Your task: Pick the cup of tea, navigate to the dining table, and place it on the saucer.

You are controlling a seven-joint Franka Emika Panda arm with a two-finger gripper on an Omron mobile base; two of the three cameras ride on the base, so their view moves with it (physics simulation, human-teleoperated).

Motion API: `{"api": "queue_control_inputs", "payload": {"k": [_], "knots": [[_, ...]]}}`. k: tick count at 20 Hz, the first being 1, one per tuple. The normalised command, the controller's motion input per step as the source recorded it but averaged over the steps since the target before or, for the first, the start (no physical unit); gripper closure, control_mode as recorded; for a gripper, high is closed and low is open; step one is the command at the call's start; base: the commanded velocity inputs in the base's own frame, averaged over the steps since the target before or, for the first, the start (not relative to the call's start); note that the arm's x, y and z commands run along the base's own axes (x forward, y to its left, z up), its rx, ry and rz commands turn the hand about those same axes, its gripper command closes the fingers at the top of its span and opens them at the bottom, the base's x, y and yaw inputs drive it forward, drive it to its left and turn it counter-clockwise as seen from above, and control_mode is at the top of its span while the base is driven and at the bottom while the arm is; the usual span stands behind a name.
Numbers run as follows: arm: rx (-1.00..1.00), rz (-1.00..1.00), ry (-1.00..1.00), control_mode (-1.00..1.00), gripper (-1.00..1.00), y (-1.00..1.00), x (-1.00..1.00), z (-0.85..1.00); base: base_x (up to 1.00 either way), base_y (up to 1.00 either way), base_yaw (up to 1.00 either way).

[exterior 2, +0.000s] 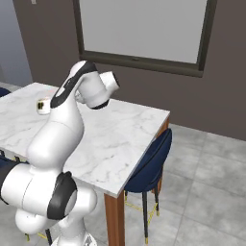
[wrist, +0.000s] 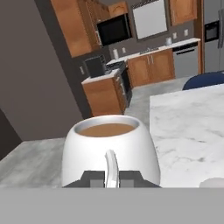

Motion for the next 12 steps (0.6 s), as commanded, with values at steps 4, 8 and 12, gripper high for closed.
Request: {"api": "queue_control_inputs", "payload": {"k": [4, 8, 12], "knots": [[-0.09, -0.05, 0.02, -1.0, 1.0, 0.19, -0.02, -0.16, 0.0, 0.0, 0.0], [-0.11, -0.02, -0.04, -1.0, 1.0, 0.25, 0.0, -0.19, 0.0, 0.0, 0.0], [-0.13, 0.0, -0.14, -1.0, 1.0, 0.16, 0.0, -0.37, 0.0, 0.0, 0.0]]}}
